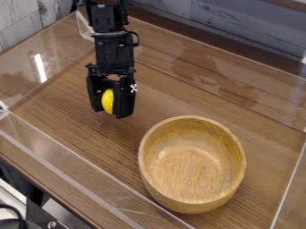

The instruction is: Remove the lemon from inside the brown bowl and put it on the table

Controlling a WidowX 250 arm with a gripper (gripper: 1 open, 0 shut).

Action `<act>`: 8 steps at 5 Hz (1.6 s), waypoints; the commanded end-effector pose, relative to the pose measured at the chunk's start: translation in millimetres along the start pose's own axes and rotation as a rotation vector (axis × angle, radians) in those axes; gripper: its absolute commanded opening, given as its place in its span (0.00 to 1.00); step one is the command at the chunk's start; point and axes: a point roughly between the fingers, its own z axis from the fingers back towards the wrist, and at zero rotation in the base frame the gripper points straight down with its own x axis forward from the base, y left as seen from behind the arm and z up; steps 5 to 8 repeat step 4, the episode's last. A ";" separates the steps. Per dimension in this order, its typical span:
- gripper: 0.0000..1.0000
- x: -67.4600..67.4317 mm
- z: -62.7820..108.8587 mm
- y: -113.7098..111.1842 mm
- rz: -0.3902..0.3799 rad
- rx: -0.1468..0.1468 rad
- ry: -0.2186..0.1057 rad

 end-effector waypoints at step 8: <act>1.00 5.2 12.6 5.9 -0.015 0.026 -0.050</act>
